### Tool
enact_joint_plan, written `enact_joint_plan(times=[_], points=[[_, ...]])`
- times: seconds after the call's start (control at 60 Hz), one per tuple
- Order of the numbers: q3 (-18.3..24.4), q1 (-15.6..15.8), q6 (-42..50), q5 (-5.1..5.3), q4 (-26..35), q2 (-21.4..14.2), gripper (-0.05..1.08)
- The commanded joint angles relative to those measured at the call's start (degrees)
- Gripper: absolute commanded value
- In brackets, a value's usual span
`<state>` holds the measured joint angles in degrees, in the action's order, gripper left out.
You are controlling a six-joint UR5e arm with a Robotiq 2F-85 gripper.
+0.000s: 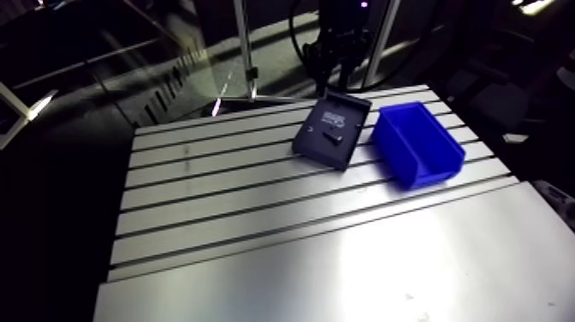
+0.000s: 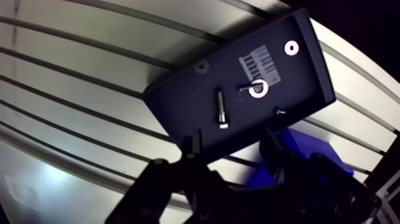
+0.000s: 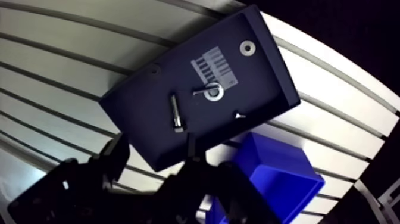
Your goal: Pick up the M10 bolt from the tray and put it into the blue bin.
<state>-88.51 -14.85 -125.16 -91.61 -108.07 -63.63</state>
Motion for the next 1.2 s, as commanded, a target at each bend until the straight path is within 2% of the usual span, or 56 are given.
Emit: enact_joint_plan(times=[0.017,0.433,0.933,1.1,1.2], points=[[-1.31,-0.09,-0.81,0.08,-1.49,0.84,0.44],[-3.28,-0.09,-2.07,0.0,-4.54,2.65,0.47],[-5.1,-0.42,-5.5,0.08,-4.91,2.94,0.49],[-7.27,-0.53,-6.46,-0.08,-9.79,3.04,0.49],[-8.0,-0.69,-6.54,-0.1,-10.71,3.2,0.49]])
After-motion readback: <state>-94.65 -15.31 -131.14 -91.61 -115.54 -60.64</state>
